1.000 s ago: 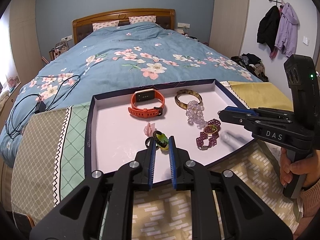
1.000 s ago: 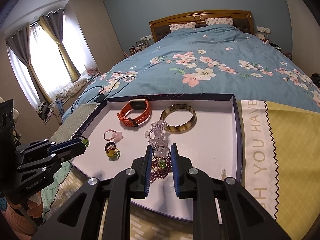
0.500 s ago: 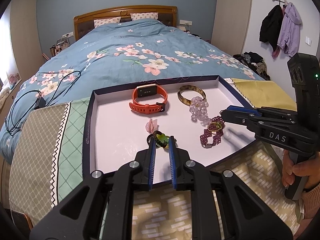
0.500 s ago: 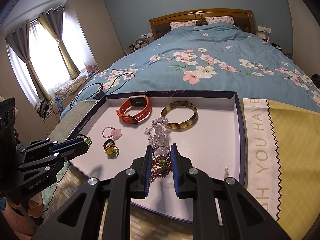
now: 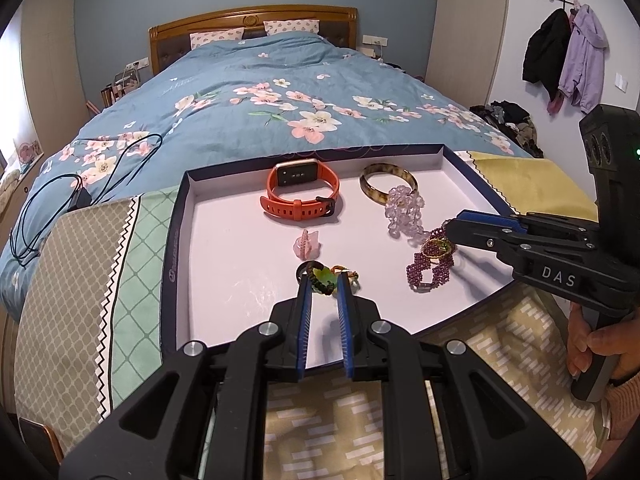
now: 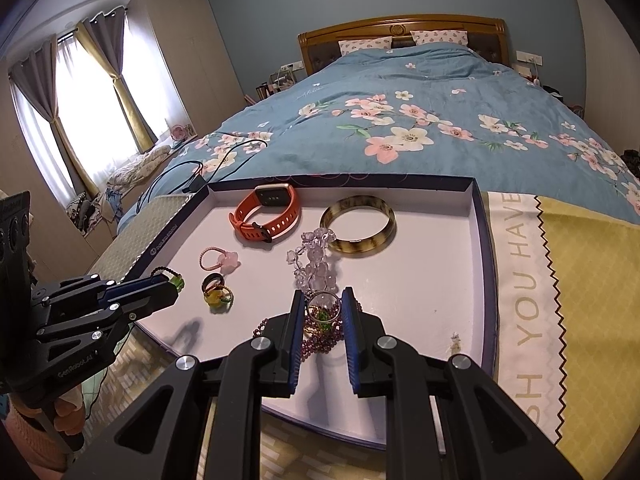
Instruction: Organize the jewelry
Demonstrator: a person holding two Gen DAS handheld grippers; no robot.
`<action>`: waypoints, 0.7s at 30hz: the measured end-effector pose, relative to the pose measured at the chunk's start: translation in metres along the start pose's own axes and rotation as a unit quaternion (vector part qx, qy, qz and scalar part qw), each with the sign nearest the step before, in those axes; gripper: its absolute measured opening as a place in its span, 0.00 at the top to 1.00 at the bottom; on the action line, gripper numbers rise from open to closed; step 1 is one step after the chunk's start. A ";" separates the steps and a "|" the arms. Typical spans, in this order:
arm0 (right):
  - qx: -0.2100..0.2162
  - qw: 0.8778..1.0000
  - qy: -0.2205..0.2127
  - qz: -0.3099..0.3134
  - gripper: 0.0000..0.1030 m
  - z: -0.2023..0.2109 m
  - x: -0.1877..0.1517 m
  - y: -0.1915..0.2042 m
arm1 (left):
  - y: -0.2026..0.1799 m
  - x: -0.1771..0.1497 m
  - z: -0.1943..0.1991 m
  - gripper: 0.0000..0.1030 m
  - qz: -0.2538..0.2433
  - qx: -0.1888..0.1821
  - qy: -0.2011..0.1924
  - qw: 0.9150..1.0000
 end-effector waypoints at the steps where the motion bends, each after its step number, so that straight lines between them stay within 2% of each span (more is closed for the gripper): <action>1: 0.000 1.000 0.001 0.001 0.84 0.000 0.000 0.000 | 0.000 0.000 -0.001 0.87 0.000 0.001 0.001 1.000; 21: -0.002 1.000 0.003 0.004 0.84 -0.002 -0.002 0.001 | 0.005 -0.004 -0.006 0.87 0.006 -0.002 0.009 1.000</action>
Point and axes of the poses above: each gripper's, at about its wrist camera, not at the fingertips, and z roughly against the way its jaws point, y to its left, x to its top, the point moved 8 cm from there along -z, roughly the way its jaws point, and after that the axes turned 6 degrees about -z, right-handed, at the moved point
